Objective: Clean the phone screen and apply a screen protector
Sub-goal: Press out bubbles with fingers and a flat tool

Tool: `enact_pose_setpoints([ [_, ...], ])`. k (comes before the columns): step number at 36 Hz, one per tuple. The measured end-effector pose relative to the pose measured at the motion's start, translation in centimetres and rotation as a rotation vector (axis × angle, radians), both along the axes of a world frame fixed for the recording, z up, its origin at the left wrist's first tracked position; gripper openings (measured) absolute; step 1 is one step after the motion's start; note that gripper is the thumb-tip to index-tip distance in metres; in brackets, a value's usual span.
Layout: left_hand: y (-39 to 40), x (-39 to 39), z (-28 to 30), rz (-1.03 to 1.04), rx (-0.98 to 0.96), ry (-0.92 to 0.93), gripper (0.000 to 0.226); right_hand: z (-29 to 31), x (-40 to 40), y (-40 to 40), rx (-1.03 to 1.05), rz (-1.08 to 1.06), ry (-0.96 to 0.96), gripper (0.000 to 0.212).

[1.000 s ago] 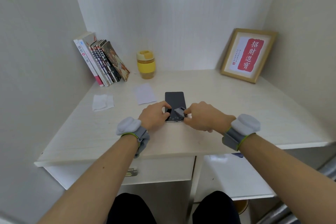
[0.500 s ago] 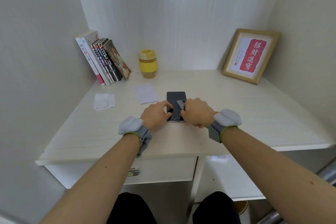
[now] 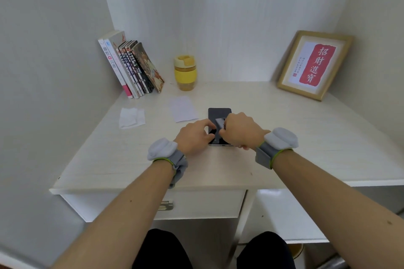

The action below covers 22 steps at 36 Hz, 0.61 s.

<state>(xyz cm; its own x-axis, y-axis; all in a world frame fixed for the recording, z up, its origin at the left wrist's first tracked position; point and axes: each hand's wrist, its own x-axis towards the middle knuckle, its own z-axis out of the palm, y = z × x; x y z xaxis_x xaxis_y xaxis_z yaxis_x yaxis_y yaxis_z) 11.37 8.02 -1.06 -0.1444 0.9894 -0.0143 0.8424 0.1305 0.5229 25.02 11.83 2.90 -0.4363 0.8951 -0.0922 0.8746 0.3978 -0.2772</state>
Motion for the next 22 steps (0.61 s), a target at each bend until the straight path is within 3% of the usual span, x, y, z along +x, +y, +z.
enact_pose_setpoints([
  [13,0.2,0.0,0.1,-0.007,-0.007,-0.003,0.028,0.6,1.6,-0.9,-0.079,-0.042,-0.022,0.016],
  [22,0.2,0.1,0.2,-0.012,-0.021,-0.005,0.029,-0.1,-0.5,1.0,0.009,0.004,-0.047,0.018],
])
